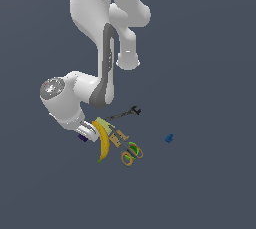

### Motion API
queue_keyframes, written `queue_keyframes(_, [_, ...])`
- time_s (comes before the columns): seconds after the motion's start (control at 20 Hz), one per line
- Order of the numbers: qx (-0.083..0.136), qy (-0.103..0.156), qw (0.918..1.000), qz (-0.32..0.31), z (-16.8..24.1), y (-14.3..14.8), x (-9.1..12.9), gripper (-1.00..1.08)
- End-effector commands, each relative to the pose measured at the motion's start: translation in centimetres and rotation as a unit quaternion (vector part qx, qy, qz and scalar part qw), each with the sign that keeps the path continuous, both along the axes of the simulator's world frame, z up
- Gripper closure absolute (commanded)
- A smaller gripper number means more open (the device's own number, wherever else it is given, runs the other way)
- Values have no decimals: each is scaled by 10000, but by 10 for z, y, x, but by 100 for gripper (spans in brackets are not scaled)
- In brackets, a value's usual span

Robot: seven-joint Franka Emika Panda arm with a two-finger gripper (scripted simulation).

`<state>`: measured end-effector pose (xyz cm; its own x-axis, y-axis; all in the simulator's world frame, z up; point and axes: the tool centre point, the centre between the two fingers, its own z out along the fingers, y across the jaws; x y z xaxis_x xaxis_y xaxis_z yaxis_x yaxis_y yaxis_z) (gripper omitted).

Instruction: Pick up a designated object from a clutter of objects.

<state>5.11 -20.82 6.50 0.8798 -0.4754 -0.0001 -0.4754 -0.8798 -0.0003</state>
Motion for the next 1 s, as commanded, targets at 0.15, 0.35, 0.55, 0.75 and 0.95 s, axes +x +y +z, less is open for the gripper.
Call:
queue_keyframes(0.15, [0, 3, 10000, -8, -27, 0, -1, -92])
queue_keyframes(0.35, [0, 2, 10000, -11, -41, 0, -1, -92])
queue_keyframes(0.55, [0, 2, 10000, -11, -43, -1, 0, 108])
queue_keyframes(0.75, [0, 2, 10000, -11, -43, -1, 0, 108])
queue_keyframes(0.95, [0, 2, 10000, -11, -43, -1, 0, 108])
